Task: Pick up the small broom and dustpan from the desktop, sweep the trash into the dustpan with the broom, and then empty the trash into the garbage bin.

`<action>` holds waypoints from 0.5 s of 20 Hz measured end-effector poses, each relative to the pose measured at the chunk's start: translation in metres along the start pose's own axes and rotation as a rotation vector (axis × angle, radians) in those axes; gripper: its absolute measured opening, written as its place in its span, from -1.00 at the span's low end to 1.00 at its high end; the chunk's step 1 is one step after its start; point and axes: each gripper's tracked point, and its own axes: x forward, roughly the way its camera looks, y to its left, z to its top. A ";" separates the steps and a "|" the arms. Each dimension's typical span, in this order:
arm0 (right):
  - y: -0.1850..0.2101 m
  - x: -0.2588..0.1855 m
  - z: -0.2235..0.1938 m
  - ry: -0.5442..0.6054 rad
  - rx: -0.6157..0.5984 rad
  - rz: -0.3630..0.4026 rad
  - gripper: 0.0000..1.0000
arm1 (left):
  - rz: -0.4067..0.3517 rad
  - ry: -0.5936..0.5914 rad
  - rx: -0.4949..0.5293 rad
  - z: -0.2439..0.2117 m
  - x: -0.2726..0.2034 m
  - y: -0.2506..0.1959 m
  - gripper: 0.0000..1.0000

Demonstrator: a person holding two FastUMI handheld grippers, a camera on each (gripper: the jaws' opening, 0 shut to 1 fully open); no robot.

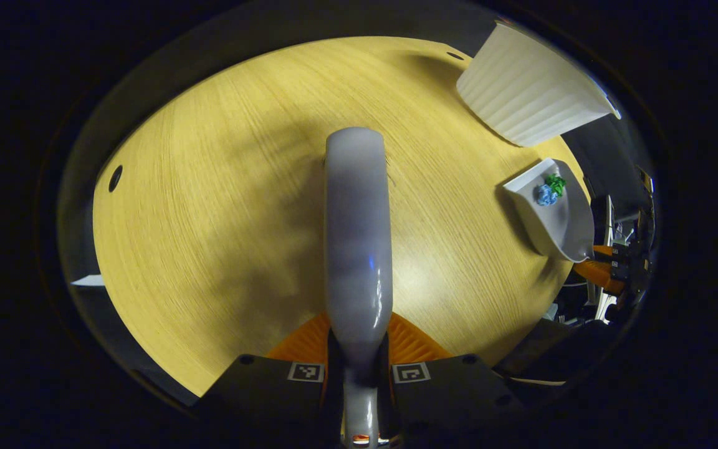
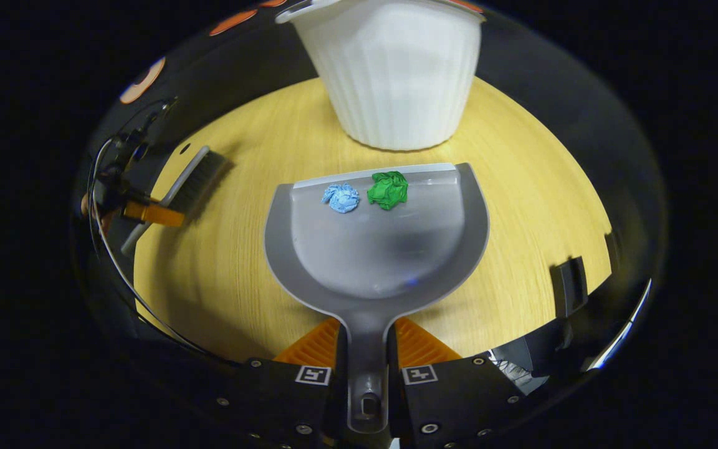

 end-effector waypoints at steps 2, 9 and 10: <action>-0.019 -0.011 0.000 -0.018 0.036 -0.030 -0.46 | 0.012 -0.003 -0.032 -0.014 -0.006 0.002 -0.48; -0.106 -0.036 0.016 -0.100 0.127 -0.190 -0.46 | 0.035 -0.010 -0.188 -0.060 -0.039 0.015 -0.47; -0.115 -0.039 0.019 -0.114 0.132 -0.211 -0.46 | 0.029 -0.013 -0.216 -0.066 -0.045 0.017 -0.48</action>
